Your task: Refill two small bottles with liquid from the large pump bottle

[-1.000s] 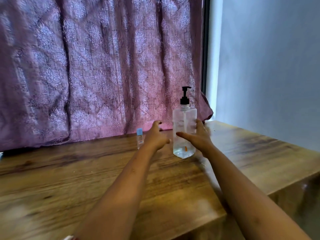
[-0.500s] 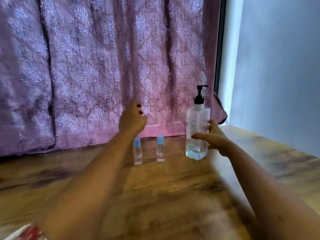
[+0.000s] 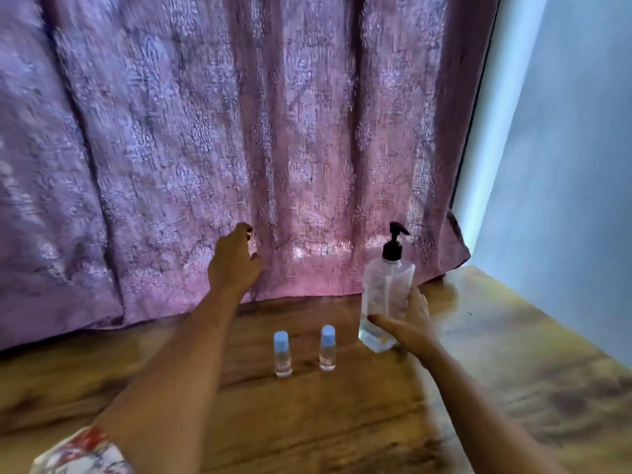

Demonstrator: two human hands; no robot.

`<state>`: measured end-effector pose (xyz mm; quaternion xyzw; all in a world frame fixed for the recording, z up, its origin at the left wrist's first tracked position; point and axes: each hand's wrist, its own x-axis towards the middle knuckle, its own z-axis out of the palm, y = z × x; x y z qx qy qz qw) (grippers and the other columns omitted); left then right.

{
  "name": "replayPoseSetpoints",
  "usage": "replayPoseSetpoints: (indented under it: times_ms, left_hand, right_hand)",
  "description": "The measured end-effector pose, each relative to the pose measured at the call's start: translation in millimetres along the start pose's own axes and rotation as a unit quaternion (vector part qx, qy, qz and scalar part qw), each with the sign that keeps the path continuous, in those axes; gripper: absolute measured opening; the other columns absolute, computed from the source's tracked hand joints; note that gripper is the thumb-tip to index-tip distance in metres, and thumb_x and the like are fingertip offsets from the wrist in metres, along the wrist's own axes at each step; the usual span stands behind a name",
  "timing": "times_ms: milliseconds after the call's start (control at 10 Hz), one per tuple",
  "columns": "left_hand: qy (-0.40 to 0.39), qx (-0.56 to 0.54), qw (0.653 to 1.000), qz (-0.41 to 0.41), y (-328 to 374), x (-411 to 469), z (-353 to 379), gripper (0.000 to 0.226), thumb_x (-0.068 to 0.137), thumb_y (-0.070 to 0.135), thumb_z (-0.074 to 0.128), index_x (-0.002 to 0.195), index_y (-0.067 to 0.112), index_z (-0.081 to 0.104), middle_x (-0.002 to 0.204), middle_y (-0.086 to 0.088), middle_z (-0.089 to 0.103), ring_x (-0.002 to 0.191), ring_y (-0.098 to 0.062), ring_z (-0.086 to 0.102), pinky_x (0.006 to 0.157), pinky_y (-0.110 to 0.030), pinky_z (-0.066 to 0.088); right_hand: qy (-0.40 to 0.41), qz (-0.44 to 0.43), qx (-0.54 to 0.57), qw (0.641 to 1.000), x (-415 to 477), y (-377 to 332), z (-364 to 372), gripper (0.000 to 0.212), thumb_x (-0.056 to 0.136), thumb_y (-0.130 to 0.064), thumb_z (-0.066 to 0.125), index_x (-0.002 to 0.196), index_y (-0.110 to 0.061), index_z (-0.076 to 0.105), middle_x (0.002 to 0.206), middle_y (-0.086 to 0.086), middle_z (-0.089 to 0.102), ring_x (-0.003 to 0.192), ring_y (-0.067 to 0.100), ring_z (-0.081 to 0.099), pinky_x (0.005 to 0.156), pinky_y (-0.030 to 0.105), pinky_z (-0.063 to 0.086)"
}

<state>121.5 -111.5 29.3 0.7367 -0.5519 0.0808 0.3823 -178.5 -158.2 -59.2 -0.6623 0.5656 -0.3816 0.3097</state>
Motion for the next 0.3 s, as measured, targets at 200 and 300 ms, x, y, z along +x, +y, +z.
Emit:
replayPoseSetpoints:
  times_ms: [200, 300]
  left_hand:
    - [0.005, 0.103, 0.993, 0.052, 33.4, 36.2, -44.0, 0.054, 0.081, 0.010, 0.064, 0.132, 0.012, 0.045, 0.120, -0.019, 0.056, 0.116, -0.037, 0.051, 0.084, -0.046, 0.049]
    - [0.050, 0.110, 0.990, 0.078, 51.0, 64.4, -60.0, 0.052, 0.079, 0.009, 0.067, 0.128, 0.009, 0.051, 0.121, -0.018, 0.060, 0.116, -0.037, 0.053, 0.091, -0.045, 0.048]
  right_hand:
    - [-0.053, 0.052, -0.030, 0.997, -4.9, -21.2, -7.8, 0.123, 0.056, -0.048, 0.084, 0.147, -0.015, 0.007, 0.148, 0.013, 0.022, 0.133, 0.032, 0.030, 0.105, 0.045, 0.037]
    - [-0.044, 0.077, 0.049, 0.995, 4.4, -23.0, -19.7, 0.131, 0.053, -0.057, 0.081, 0.146, -0.029, -0.007, 0.157, 0.004, 0.004, 0.139, 0.033, 0.020, 0.110, 0.049, 0.030]
